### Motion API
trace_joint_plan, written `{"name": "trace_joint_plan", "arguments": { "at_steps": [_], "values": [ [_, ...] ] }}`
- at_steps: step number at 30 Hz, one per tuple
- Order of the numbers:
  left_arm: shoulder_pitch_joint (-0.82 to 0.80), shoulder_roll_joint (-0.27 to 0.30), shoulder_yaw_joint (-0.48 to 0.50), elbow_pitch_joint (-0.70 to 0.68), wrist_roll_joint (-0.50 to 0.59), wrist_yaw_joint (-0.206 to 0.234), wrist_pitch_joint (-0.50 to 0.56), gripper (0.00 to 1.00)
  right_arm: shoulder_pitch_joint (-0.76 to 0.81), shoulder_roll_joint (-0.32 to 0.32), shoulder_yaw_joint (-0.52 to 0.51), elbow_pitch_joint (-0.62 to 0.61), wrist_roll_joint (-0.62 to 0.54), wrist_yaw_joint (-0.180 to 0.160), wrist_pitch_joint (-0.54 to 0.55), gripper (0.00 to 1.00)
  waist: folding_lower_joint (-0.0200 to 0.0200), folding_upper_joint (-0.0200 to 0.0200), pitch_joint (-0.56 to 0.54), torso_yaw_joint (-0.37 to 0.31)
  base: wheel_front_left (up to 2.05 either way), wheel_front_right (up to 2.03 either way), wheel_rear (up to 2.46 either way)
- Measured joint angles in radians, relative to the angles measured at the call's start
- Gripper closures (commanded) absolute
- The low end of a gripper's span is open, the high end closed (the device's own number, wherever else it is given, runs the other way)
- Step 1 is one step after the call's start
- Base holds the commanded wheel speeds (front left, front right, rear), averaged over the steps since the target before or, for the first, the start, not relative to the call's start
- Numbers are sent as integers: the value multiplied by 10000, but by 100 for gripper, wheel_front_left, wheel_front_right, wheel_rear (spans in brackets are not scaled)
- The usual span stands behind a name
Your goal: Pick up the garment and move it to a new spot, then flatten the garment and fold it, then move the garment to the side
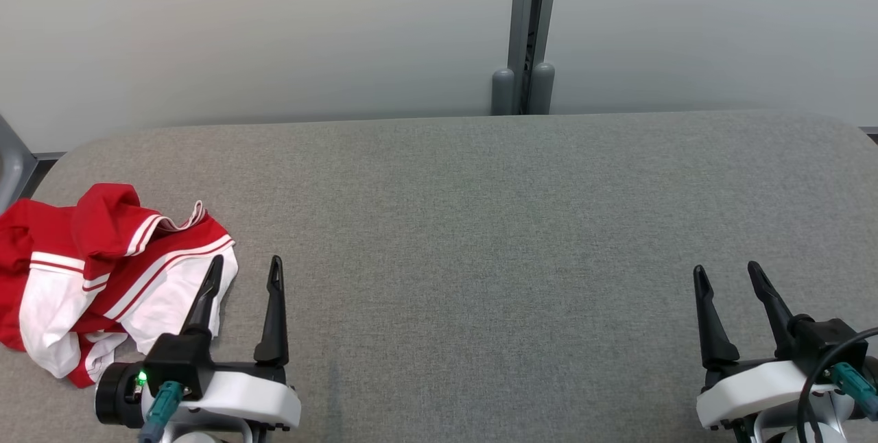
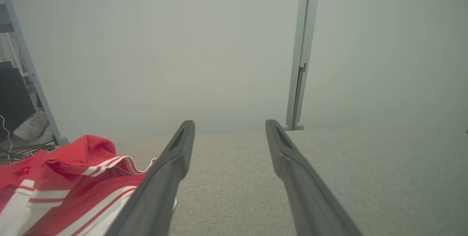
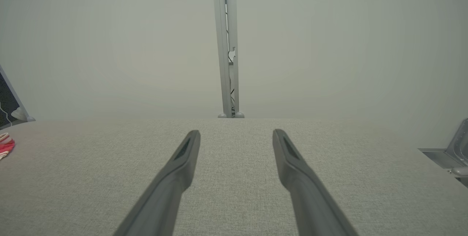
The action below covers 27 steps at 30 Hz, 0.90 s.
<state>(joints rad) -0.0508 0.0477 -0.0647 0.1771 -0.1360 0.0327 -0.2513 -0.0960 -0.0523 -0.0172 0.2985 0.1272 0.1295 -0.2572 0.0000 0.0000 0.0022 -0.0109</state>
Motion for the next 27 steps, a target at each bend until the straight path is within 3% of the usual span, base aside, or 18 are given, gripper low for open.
{"name": "trace_joint_plan", "arguments": {
  "at_steps": [27],
  "values": [
    [-160,6,-215,343,88,123,-132,0,-13,-82,6,130,-401,0,0,0,0,0,16,109,0,0,0]
  ]
}}
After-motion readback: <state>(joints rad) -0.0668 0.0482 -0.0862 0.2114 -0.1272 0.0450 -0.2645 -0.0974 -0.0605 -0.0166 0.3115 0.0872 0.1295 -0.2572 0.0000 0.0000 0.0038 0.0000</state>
